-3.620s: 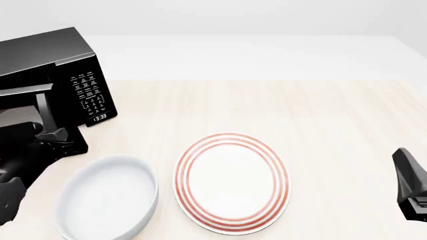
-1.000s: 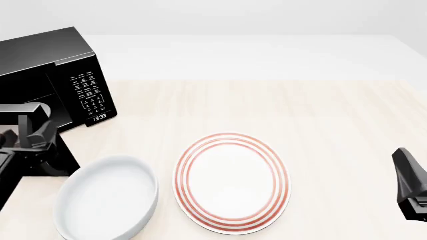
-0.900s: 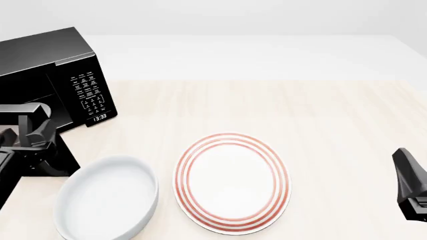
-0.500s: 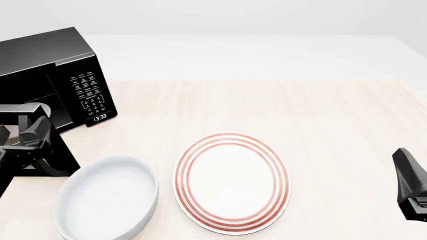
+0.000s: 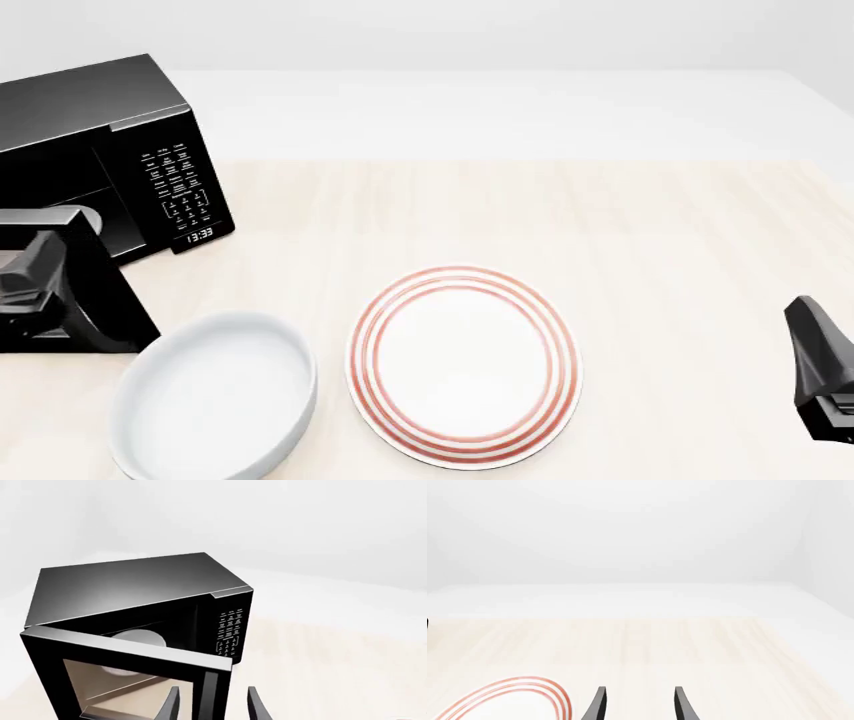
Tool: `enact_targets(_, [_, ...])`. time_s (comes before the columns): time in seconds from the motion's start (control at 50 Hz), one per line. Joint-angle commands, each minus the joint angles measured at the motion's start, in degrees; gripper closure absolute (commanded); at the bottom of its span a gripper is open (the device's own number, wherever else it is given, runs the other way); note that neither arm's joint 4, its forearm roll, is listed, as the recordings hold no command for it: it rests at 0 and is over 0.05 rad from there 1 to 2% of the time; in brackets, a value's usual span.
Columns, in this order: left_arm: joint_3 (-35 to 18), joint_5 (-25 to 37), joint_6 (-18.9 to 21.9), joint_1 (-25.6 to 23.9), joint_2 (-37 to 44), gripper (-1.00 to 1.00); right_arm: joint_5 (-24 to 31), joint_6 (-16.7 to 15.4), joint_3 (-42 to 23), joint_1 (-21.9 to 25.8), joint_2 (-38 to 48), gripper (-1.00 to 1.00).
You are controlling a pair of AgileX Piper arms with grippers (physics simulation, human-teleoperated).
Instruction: Open the microwave.
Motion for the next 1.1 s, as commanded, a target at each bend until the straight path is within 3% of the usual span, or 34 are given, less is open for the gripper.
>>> enact_targets(0.02, [-2.5, 12.31, 1.86, 0.08, -10.88, -1.0, 0.0, 0.0, 0.0, 0.0, 0.0, -1.0])
enact_targets(0.38, [-10.36, 30.33, 4.18, 0.76, -23.43, -1.0, 0.0, 0.0, 0.0, 0.0, -0.01, -1.0])
enact_targets(0.64, [-16.12, 33.14, 5.34, -0.45, -21.42, -1.0, 0.0, -0.01, 0.0, 0.01, 0.0, -1.0])
enact_targets(0.76, [-21.11, 37.61, 6.28, -0.47, -21.71, -1.0, 0.0, 0.0, 0.0, 0.01, 0.0, -1.0])
enact_targets(1.1, [-27.32, 36.37, 8.33, -2.16, -13.72, -1.0, 0.0, -0.01, 0.0, 0.0, 0.0, -1.0])
